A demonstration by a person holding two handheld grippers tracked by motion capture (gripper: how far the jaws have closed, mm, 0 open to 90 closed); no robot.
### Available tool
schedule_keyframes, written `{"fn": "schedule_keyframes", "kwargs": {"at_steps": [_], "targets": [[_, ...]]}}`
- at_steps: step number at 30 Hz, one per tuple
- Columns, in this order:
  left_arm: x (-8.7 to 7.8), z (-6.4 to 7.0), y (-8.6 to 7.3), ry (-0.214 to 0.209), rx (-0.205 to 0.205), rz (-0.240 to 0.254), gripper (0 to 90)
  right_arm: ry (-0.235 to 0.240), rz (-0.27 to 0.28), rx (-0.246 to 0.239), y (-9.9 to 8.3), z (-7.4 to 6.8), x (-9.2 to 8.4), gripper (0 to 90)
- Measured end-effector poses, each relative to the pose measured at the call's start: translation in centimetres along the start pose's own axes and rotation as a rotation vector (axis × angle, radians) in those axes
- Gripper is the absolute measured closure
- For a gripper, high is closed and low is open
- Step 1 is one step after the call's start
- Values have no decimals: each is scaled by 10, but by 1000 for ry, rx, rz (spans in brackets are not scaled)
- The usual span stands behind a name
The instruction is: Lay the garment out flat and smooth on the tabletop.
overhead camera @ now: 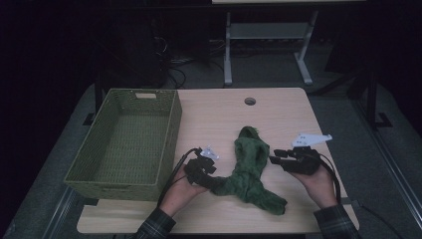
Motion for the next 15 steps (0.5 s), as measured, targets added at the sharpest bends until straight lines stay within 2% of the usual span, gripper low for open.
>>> {"fn": "schedule_keyframes", "kwargs": {"at_steps": [5,9,10,11,13,15], "targets": [[0,3,-8,-6,19,-9,372,-13,-5,-19,33,14,25,625],[4,1,-10,-9,7,1,376,-19,-9,-15,58,28,48,607],[5,0,-10,-14,15,-12,387,-17,-15,-13,63,31,54,603],[8,2,-11,-20,6,-3,397,-15,-21,-14,68,34,60,601],[9,1,-11,-24,27,-18,436,-14,-31,-10,77,39,73,601],[12,3,-11,-27,23,-25,486,-6,-52,-2,84,43,84,595]]}}
Point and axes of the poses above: each handheld gripper's, and its own axes: x roughly forward along the jaws, y roughly out of its top, z roughly to its right, the point moved 1 cm from there along x, roughly forward along the jaws, and after that the axes turned 3 degrees about x, right-handed, at the moved point
